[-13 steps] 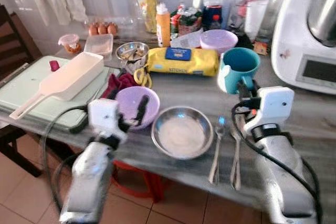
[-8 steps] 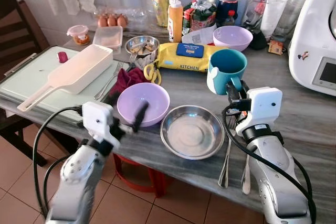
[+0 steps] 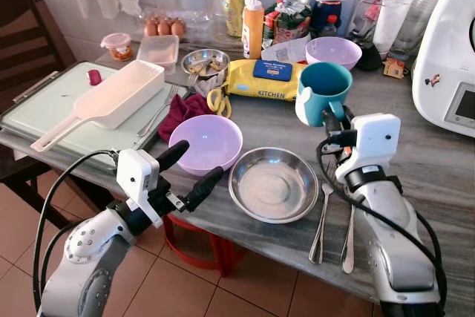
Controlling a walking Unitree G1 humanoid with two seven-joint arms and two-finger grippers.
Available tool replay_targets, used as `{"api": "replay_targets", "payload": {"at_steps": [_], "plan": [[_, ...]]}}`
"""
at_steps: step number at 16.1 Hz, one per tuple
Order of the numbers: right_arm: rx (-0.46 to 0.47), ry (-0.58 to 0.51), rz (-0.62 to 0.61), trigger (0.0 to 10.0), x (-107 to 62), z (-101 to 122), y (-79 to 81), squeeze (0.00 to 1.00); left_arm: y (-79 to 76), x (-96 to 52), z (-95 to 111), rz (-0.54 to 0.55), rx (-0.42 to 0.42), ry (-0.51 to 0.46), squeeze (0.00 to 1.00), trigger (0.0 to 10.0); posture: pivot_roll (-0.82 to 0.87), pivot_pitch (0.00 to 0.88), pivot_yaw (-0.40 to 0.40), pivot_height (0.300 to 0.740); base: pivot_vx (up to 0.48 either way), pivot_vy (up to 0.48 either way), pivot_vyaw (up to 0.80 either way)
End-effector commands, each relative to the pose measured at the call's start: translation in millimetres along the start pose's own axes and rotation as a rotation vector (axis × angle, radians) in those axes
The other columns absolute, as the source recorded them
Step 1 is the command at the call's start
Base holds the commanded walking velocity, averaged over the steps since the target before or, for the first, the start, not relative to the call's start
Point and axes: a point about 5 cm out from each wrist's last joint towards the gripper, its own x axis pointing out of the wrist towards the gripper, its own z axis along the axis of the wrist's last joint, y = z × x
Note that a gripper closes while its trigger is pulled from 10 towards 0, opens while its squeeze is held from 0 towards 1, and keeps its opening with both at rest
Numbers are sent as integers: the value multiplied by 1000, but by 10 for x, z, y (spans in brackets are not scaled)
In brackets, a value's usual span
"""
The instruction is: Setting the table
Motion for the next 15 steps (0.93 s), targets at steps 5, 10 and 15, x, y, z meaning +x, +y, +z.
{"api": "replay_targets", "payload": {"at_steps": [5, 10, 15], "plan": [[121, 9, 117, 10000, 216, -46, 105, 0, 4, -60, -164, -22, -4, 73, 0, 10000, 1, 90, 44, 740, 0, 0, 0], [149, 76, 161, 10000, 288, -237, 217, 0, -6, -34, -158, -29, 26, 63, 0, 10000, 16, 92, 38, 740, 0, 0, 0], [126, 136, 156, 10000, 204, -422, 148, 0, -44, -48, -172, -47, 24, 66, 0, 10000, 14, 92, 38, 740, 0, 0, 0]]}}
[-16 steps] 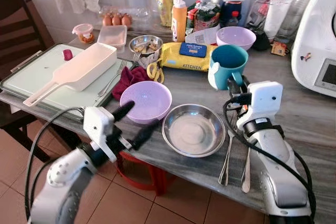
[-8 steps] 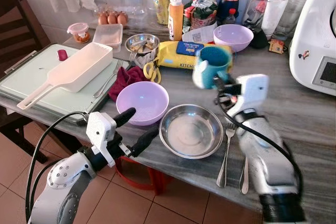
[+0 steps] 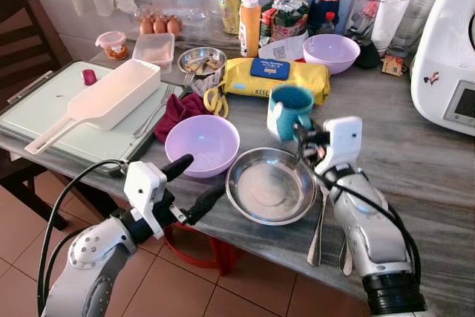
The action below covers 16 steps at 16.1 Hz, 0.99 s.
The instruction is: Setting the table
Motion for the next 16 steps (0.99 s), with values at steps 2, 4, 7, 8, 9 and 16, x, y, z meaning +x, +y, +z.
{"api": "replay_targets", "payload": {"at_steps": [2, 4, 7, 8, 9, 16], "plan": [[3, -3, -9, 10000, -11, -24, -30, 0, 6, -9, 6, -9, 15, 3, 0, 10000, 13, 89, 39, 740, 0, 0, 0], [4, 1, -5, 10000, -18, -66, -25, 0, 13, 6, 7, -11, 18, 1, 0, 10000, 13, 87, 43, 740, 0, 0, 0], [2, 2, -4, 10000, -14, -78, -25, 0, 1, 11, 3, -15, 17, 1, 0, 10000, 13, 84, 44, 740, 0, 0, 0], [0, 1, -4, 10000, -11, -81, -25, 0, 2, 11, 2, -15, 16, 0, 0, 10000, 14, 83, 43, 740, 0, 0, 0], [2, 0, -2, 10000, -10, -83, -24, 941, 3, 11, 1, -15, 17, 1, 0, 10000, 14, 82, 43, 740, 0, 0, 0], [-5, -6, -13, 10000, -32, -114, -34, 1000, -14, 3, -6, -25, 12, 5, 0, 10000, 16, 83, 46, 740, 0, 0, 0]]}}
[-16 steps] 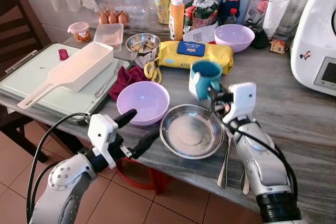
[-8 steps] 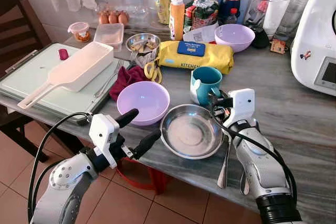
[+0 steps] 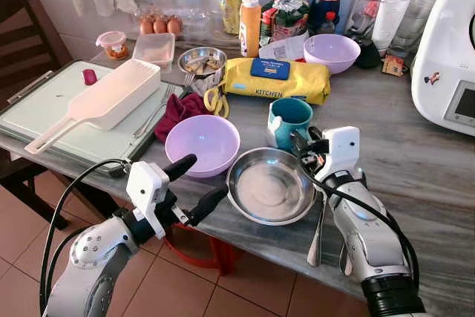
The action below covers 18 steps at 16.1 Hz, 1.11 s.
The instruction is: Setting the table
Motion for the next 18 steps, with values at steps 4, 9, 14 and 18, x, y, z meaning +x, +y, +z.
{"api": "replay_targets", "payload": {"at_steps": [4, 9, 14, 18], "plan": [[-7, -26, -48, 10000, -33, 30, -49, 1000, 2, -12, -16, -6, 8, 13, 0, 10000, 17, 83, 50, 740, 0, 0, 0], [-23, -79, -48, 10000, -20, 145, -31, 1000, 17, -16, -14, 2, 11, 16, 0, 10000, 17, 80, 51, 740, 0, 0, 0], [-131, -207, -68, 10000, -41, 471, -60, 1000, 20, -10, -15, 11, 17, 17, 0, 10000, 19, 78, 52, 740, 0, 0, 0], [-131, -278, -90, 10000, -191, 652, -18, 1000, 13, 11, -12, 11, 11, 10, 0, 10000, 8, 78, 51, 740, 0, 0, 0]]}}
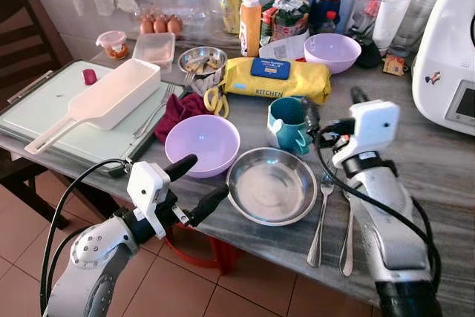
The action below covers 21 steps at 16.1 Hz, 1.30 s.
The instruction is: Setting the table
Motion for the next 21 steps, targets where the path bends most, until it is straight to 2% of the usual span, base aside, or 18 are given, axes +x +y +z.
{"api": "replay_targets", "payload": {"at_steps": [1, 4, 8, 9, 10, 11, 14, 16, 21], "plan": [[5, -5, 1, 10000, -18, 29, 15, 1000, 11, 3, -16, 9, 5, 9, 0, 10000, 8, 78, 51, 740, 0, 0, 0], [23, -5, 12, 10000, -118, 29, 93, 1000, 21, 37, -7, 15, 2, -6, 0, 10000, -3, 73, 55, 740, 0, 0, 0], [-5, 20, 1, 10000, -245, 38, 135, 1000, 69, 129, 59, 81, -2, -66, 0, 10000, -8, 65, 53, 740, 0, 0, 0], [-4, 35, 2, 10000, -273, 19, 140, 757, 73, 134, 62, 100, -3, -76, 0, 10000, -10, 65, 52, 740, 0, 0, 0], [-3, 51, 20, 10000, -301, -12, 181, 0, 120, 146, 74, 171, 2, -101, 0, 10000, -12, 62, 51, 740, 0, 0, 0], [-2, 53, 22, 10000, -302, -16, 190, 0, 140, 152, 77, 191, 5, -104, 0, 10000, -14, 61, 50, 740, 0, 0, 0], [1, 53, 35, 10000, -283, -6, 240, 0, 381, 147, 232, 419, 64, -198, 0, 10000, -15, 58, 46, 740, 0, 0, 0], [-15, 59, 35, 10000, -281, 0, 231, 0, 474, 122, 247, 510, 78, -206, 0, 10000, -12, 54, 40, 740, 0, 0, 0], [-40, 52, 64, 10000, -249, 7, 266, 0, 437, 114, 140, 524, 84, -177, 0, 10000, -10, 48, 41, 740, 0, 0, 589]]}}
